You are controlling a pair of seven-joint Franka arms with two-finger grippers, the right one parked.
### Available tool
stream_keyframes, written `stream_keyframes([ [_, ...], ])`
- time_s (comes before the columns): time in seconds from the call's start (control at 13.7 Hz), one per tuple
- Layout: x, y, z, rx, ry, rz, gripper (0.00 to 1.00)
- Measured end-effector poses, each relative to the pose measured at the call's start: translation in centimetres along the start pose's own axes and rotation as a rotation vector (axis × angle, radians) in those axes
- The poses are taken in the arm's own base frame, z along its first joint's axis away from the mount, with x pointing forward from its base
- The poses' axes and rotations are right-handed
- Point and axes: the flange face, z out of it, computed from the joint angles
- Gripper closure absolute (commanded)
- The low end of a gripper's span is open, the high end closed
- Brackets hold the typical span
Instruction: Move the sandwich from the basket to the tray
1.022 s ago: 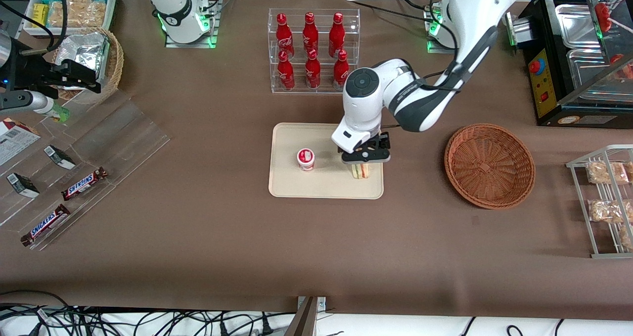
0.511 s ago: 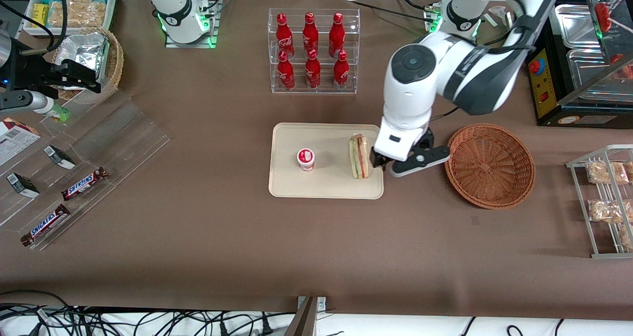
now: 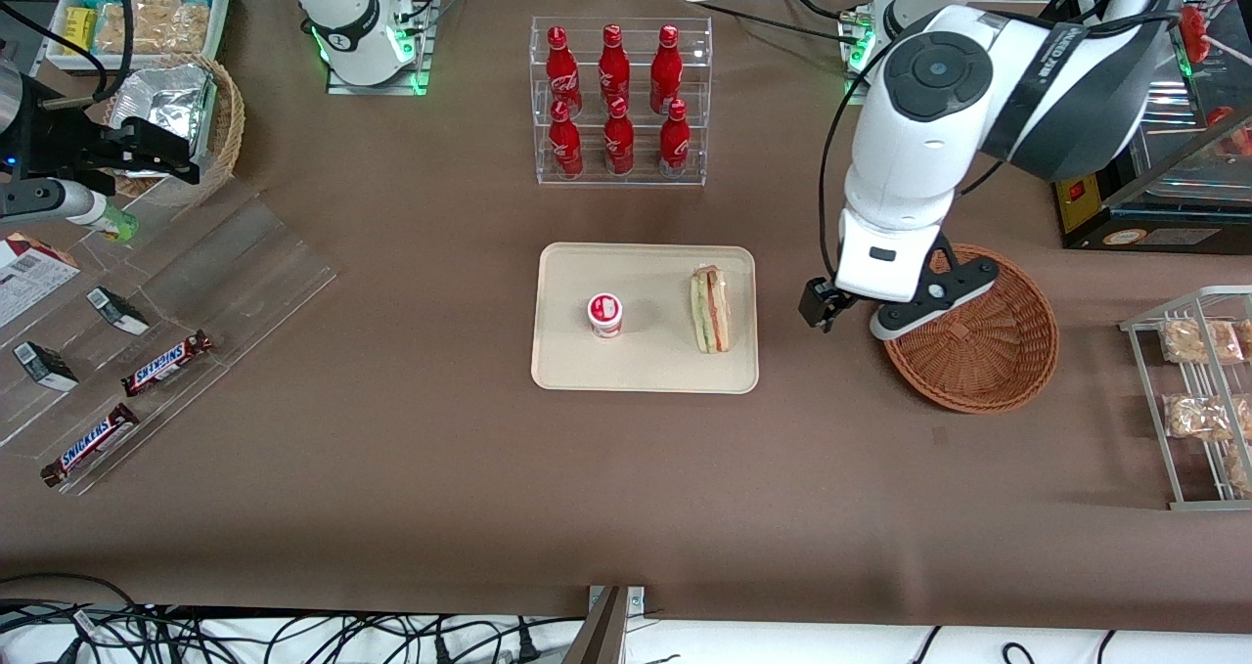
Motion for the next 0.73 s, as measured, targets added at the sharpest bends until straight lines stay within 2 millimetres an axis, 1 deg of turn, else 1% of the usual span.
stream_keyframes([
  [0.15, 0.9, -1.0, -0.1, 0.007, -0.006, -0.016, 0.00],
  [0.22, 1.5, -1.6, -0.4, -0.003, -0.019, -0.015, 0.00],
  [0.29, 2.3, -2.7, -1.0, -0.022, -0.039, -0.003, 0.00],
  [0.36, 3.5, -4.4, -2.0, -0.043, -0.056, 0.013, 0.00],
  [0.51, 6.1, -8.7, -4.2, -0.067, -0.078, 0.052, 0.00],
  [0.66, 7.8, -12.6, -5.9, -0.085, -0.100, 0.103, 0.00],
  [0.73, 8.5, -14.2, -6.4, -0.093, -0.111, 0.136, 0.00],
])
